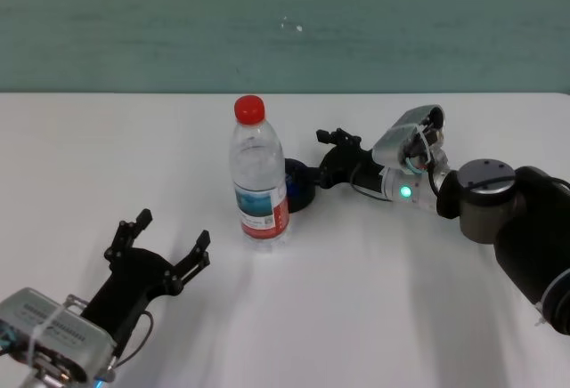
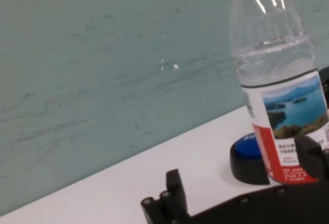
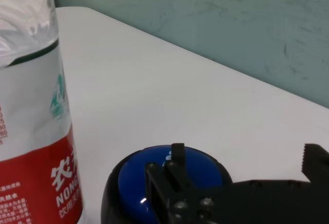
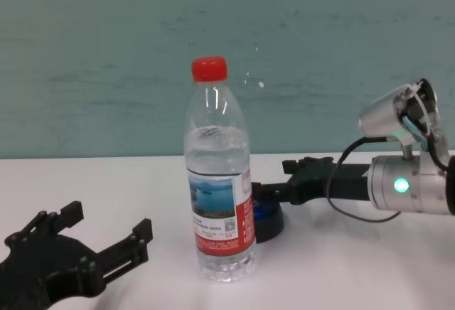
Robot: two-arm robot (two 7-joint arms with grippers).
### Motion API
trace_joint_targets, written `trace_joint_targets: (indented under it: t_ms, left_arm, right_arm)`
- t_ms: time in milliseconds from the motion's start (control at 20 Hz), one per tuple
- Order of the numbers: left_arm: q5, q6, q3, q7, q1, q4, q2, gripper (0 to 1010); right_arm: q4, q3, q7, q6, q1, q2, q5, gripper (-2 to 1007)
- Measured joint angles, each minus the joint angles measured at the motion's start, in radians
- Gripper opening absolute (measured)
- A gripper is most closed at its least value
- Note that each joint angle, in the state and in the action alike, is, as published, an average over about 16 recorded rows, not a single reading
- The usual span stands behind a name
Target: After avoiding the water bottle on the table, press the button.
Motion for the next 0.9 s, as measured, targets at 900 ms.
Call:
trace_joint_targets:
  t_ms: [900]
  left_arm:
    - [0.0,0.0,0.0,0.0,0.0,0.0,0.0,1000]
  right_arm:
    - [-0.281,0.025,-0.081,0.043,-0.097,0.073,-0.002,1004]
